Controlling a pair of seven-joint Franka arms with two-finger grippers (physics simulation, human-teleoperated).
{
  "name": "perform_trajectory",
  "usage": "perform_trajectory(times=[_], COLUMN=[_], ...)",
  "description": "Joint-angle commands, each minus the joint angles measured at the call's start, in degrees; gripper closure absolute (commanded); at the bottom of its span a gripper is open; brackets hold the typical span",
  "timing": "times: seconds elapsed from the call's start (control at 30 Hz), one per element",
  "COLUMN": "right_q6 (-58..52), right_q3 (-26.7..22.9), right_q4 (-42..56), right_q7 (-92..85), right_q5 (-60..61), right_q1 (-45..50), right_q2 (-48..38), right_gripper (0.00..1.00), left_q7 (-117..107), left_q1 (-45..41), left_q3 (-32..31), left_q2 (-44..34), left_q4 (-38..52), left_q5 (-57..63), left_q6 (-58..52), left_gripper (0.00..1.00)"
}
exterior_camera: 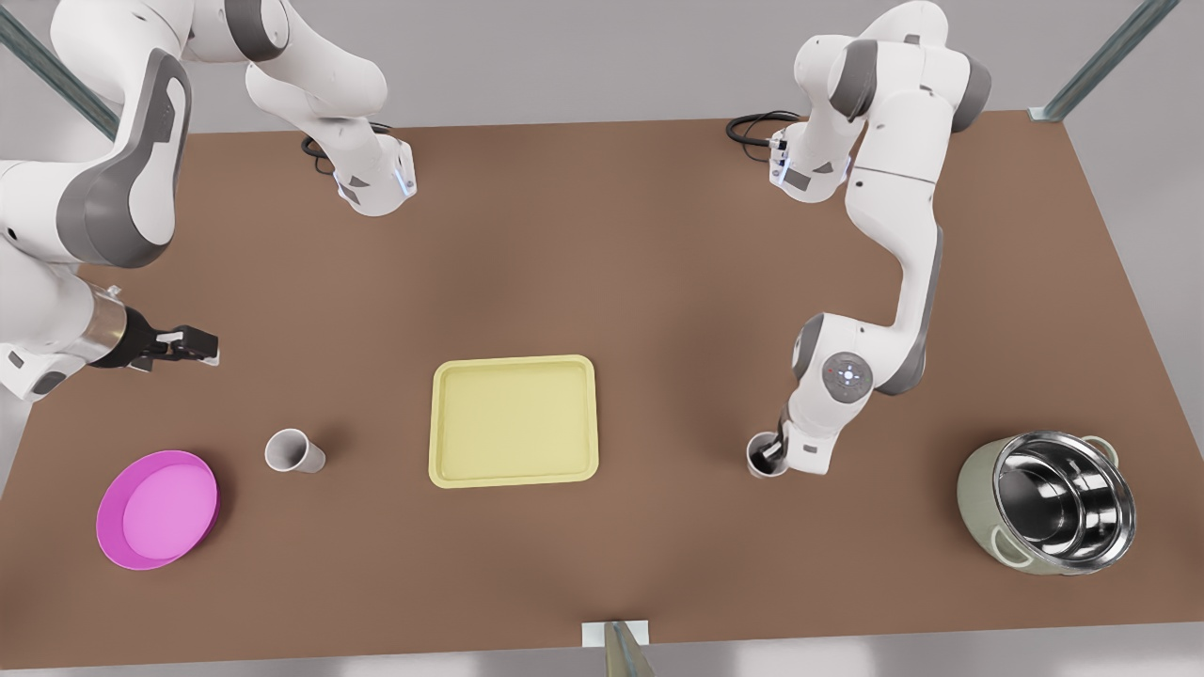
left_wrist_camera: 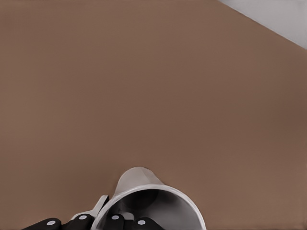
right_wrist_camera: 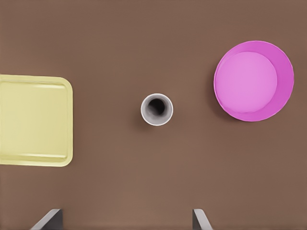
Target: Use the left arm to pick up the white IKEA cup from the tray and place it on the middle-left position; use the right arm to pick up the white IKEA cup from the tray and place it on the middle-right position
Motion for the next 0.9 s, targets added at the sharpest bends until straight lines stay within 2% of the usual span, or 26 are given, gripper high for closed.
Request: perform_trajectory(times=[0.0,0.17,0.2,0.23,0.27,0.43,0.47,0.5,0.53,0.57,0.6,0.67,0.7,0.73,0.87], right_q6=[-0.03,-0.03,-0.03,-0.03,-0.03,-0.03,-0.03,-0.03,-0.03,-0.03,-0.03,-0.03,-0.03,-0.03,-0.03], right_q3=[0.00,0.00,0.00,0.00,0.00,0.00,0.00,0.00,0.00,0.09,0.09,0.09,0.09,0.09,0.09], right_q4=[0.03,0.03,0.03,0.03,0.03,0.03,0.03,0.03,0.03,0.03,0.03,0.03,0.03,0.03,0.03], right_q7=[1.66,1.57,1.57,1.57,1.48,1.57,1.48,1.57,1.57,1.57,1.57,1.57,1.57,1.66,1.74], right_q5=[0.03,0.03,0.03,0.03,0.03,0.03,0.03,0.03,0.03,0.03,0.03,0.03,0.03,0.03,0.03], right_q1=[-0.01,-0.01,-0.01,-0.01,-0.01,-0.01,-0.01,0.08,-0.01,0.08,0.08,0.08,-0.01,0.08,0.08], right_q2=[-0.06,-0.06,-0.06,-0.06,-0.06,-0.06,0.03,0.03,0.03,0.03,0.03,0.03,0.03,0.03,0.03], right_gripper=[0.00,0.00,0.00,0.00,0.00,0.00,0.00,0.00,0.00,0.00,0.00,0.00,0.00,0.00,0.00], left_q7=[22.83,22.74,22.74,22.66,22.66,22.66,22.66,22.39,22.74,25.37,32.50,40.92,44.54,44.37,41.90], left_q1=[0.12,-0.50,-0.50,-0.50,-0.50,-0.58,-0.58,-0.58,-0.58,-0.58,0.38,2.31,6.35,7.41,7.76], left_q3=[-0.04,-0.22,-0.22,-0.22,-0.22,-0.04,0.22,0.14,-0.04,-0.66,0.05,0.49,1.19,0.93,1.63], left_q2=[0.66,2.33,2.25,2.25,2.25,-0.03,-3.55,-6.89,-10.23,-11.72,-15.50,-21.66,-24.82,-31.58,-27.46], left_q4=[-0.03,-0.38,-0.29,-0.29,-0.38,-0.38,0.15,1.20,5.59,15.17,17.11,15.53,12.46,1.48,5.86], left_q5=[-2.47,-2.91,-2.91,-2.91,-2.91,-2.12,-1.86,3.41,3.50,2.89,2.89,2.98,-3.42,-4.23,-3.53], left_q6=[4.25,4.78,4.78,4.87,4.78,1.10,-4.53,-9.97,-21.21,-38.96,-48.03,-55.33,-55.34,-45.59,-45.23], left_gripper=[0.78,0.76,0.72,0.08,0.00,0.00,0.00,0.00,0.00,0.00,0.00,0.00,0.00,0.00,0.00])
